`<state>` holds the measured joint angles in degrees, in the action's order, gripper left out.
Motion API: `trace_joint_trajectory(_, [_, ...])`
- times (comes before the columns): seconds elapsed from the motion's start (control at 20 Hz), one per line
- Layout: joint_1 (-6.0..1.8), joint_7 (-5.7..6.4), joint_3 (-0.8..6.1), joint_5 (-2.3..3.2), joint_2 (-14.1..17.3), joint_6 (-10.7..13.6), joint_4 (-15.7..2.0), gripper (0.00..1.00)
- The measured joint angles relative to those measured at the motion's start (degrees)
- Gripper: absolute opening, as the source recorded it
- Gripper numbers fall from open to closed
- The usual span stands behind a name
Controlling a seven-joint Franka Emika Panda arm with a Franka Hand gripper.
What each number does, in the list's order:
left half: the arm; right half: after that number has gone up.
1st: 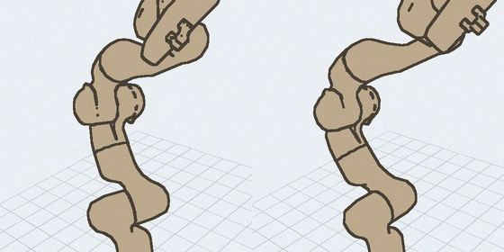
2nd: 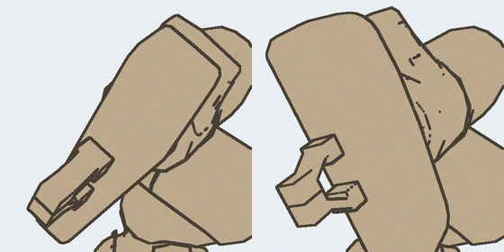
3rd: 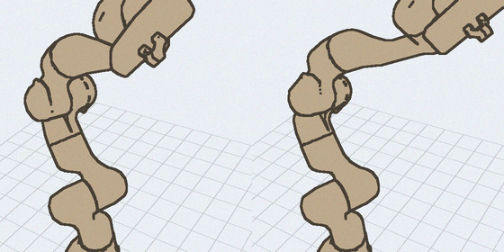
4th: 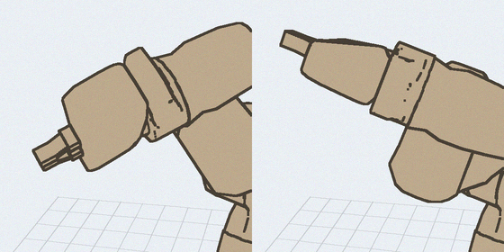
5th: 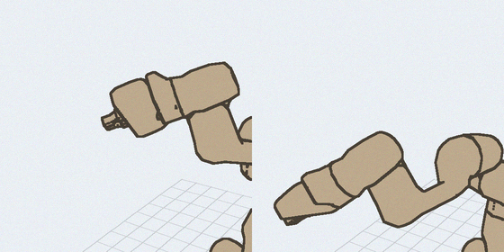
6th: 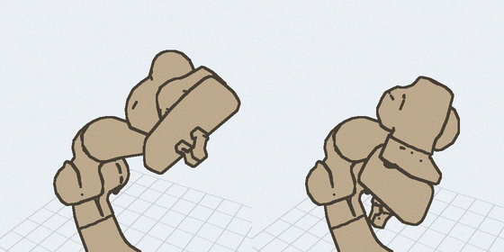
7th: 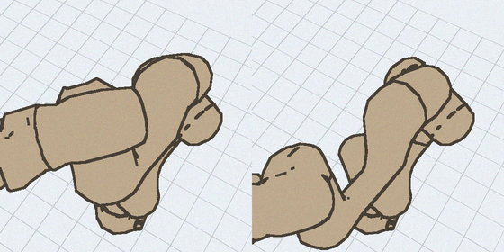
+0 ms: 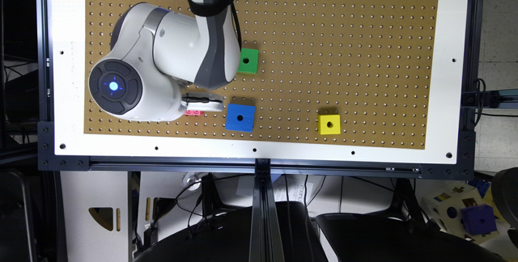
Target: Pick up pink block.
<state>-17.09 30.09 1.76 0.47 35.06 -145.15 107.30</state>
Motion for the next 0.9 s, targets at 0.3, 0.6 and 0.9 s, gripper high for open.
trace_joint_trajectory(0.3, [0.00,0.00,0.02,0.00,-3.99,4.58,0.00,0.00])
trace_joint_trajectory(0.6, [0.00,0.00,0.04,0.00,-8.02,8.73,0.00,0.00])
trace_joint_trajectory(0.9, [0.00,0.00,0.06,0.00,-12.23,12.48,-0.04,0.00])
